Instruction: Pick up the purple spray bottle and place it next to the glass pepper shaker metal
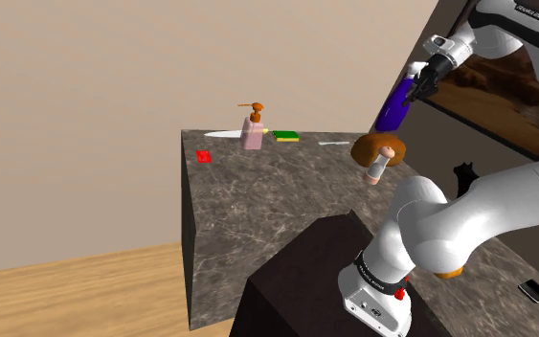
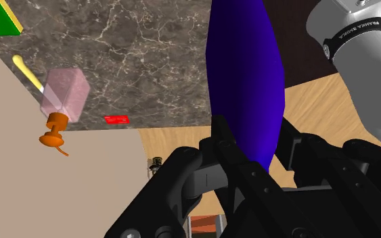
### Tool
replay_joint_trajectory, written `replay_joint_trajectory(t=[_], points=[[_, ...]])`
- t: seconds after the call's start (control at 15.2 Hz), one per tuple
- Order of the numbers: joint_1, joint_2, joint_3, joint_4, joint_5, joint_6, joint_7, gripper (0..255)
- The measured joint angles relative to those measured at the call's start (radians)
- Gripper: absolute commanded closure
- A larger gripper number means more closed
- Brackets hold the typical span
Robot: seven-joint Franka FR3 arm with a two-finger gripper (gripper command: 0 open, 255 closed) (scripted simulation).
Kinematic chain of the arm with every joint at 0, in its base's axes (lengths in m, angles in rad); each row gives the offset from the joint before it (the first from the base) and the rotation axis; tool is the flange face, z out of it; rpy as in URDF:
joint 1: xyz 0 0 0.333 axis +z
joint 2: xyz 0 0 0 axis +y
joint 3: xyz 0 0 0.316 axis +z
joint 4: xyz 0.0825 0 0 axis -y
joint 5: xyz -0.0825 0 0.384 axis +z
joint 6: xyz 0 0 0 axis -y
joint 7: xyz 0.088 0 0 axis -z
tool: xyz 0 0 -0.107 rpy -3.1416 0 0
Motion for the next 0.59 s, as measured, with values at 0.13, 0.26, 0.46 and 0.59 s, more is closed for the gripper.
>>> replay_joint_trajectory(t=[0.13,0.26,0.46,0.59], points=[[-0.009,-0.008,-0.003,-0.028,-0.008,0.020,-0.007,255],[-0.020,-0.017,-0.006,-0.059,-0.018,0.042,-0.015,255],[-0.030,-0.027,-0.015,-0.098,-0.031,0.073,-0.025,255],[-0.034,-0.032,-0.020,-0.125,-0.037,0.096,-0.028,255]])
